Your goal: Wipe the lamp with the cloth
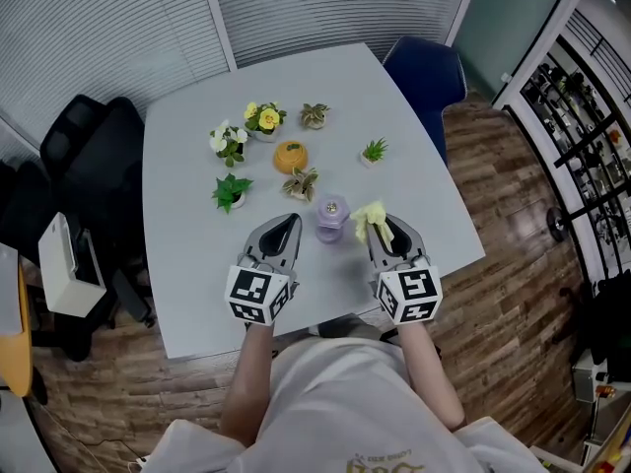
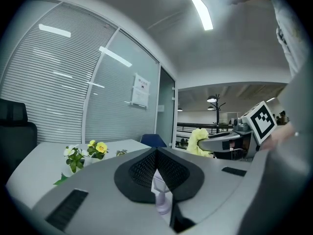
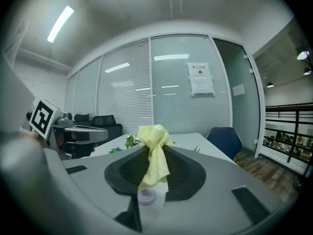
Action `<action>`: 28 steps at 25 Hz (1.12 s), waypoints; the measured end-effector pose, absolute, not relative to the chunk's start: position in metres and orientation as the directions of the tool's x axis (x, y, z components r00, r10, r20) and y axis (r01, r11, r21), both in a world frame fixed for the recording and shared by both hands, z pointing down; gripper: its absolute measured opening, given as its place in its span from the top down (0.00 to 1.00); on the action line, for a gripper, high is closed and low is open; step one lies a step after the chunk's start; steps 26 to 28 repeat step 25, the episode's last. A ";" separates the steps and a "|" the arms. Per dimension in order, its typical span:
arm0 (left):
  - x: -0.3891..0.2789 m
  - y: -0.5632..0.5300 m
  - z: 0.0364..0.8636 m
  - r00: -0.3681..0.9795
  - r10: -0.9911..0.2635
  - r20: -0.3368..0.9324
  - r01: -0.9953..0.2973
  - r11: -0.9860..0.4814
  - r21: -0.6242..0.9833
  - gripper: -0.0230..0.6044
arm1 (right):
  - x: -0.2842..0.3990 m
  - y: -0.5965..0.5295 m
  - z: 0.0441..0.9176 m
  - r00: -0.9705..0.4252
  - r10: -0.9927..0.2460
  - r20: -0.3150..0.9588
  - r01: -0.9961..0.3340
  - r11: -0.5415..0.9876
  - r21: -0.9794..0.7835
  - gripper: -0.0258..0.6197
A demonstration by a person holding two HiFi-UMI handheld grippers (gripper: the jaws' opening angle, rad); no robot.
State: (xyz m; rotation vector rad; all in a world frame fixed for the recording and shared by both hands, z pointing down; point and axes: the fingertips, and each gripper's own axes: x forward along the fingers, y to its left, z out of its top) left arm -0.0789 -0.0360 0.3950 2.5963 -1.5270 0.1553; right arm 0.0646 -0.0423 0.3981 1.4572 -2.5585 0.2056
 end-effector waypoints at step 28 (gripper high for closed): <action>-0.081 -0.033 0.393 0.474 -0.866 0.160 -0.880 -0.471 0.057 0.96 | 0.068 -0.039 0.400 -0.496 -0.834 0.240 -0.864 0.501 -0.048 0.82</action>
